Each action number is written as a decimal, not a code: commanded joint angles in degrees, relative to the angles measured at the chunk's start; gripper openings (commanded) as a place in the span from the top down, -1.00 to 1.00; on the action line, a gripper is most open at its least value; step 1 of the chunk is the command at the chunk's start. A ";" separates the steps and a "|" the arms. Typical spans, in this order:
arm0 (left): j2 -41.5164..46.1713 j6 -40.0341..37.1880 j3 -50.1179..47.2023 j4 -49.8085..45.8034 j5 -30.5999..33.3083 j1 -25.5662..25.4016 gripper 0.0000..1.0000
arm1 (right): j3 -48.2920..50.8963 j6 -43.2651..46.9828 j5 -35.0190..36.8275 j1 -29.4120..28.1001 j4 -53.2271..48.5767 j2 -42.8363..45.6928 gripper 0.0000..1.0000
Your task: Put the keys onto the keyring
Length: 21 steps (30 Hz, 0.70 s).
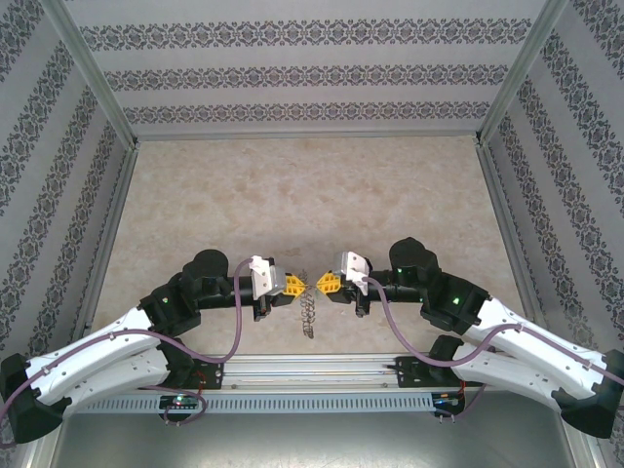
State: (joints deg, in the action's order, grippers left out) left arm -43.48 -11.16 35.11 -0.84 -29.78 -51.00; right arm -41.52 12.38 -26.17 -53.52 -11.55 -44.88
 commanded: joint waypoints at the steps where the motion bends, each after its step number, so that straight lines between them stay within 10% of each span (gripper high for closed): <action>1: 0.81 -0.80 -0.13 2.20 -0.40 -0.67 1.00 | -1.72 0.54 -0.09 -0.54 1.35 -0.29 1.00; 21: 1.12 -1.13 -0.07 1.86 0.08 -0.68 1.00 | -1.47 0.48 0.00 -0.54 0.08 0.94 1.00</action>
State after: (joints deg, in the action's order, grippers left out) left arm -43.35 -11.25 35.11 -0.84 -29.76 -51.00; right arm -41.52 12.38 -26.17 -53.52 -11.44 -44.80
